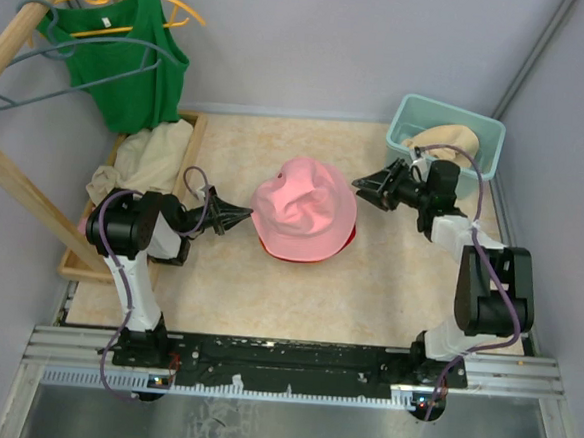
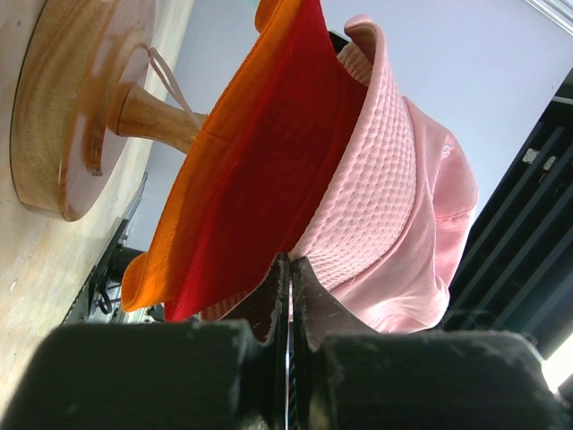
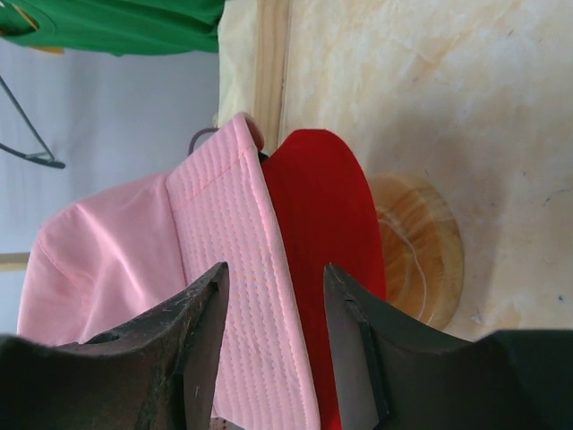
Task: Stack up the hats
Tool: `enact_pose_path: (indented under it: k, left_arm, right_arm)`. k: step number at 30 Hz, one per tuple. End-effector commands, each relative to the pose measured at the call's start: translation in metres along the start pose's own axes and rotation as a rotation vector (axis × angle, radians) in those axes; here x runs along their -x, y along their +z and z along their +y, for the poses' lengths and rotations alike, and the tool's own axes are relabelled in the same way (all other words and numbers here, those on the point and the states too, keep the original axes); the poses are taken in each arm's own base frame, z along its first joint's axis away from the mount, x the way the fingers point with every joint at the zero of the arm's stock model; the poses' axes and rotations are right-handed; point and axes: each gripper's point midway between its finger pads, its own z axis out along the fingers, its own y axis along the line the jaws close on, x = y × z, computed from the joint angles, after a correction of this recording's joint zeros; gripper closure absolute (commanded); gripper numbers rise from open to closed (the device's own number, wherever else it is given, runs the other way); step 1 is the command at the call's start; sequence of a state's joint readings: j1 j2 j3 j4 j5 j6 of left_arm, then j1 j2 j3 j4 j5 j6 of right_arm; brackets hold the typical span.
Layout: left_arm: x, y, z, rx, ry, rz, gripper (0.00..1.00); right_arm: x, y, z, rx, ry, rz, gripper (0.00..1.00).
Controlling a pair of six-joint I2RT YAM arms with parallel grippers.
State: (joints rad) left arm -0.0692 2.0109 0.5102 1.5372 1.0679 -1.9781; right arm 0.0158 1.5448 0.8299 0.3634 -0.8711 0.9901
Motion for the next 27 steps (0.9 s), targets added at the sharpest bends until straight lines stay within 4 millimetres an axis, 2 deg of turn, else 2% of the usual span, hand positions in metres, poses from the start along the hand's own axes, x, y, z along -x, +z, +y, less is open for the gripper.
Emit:
enact_pose_path:
  k: [1,5,8,9,12,14,27]
  left_arm:
    - [-0.018,-0.005,-0.026,-0.103,0.22,0.056,1.0]
    - [-0.017,-0.005,-0.027,-0.104,0.221,0.057,1.0]
    - [-0.017,-0.005,-0.026,-0.103,0.218,0.055,1.0]
    - [-0.017,-0.005,-0.026,-0.104,0.218,0.053,1.0]
    - [-0.016,-0.005,-0.025,-0.104,0.214,0.05,1.0]
    - [-0.016,-0.005,-0.023,-0.102,0.211,0.048,1.0]
    - [-0.024,-0.015,0.003,-0.062,0.177,0.03,1.0]
  right_arm:
    - [-0.01,0.011,0.017,0.066,-0.048,0.047,0.53]
    - [-0.017,0.012,0.017,0.076,-0.042,0.07,0.51]
    - [-0.024,0.011,0.019,0.084,-0.033,0.089,0.57]
    - [-0.026,0.01,0.018,0.085,-0.025,0.092,0.62]
    - [-0.033,0.007,0.012,0.073,-0.006,0.102,0.9]
    - [-0.037,0.006,0.007,0.055,-0.004,0.102,1.0]
    - [-0.054,-0.01,-0.043,-0.141,-0.051,0.088,1.0]
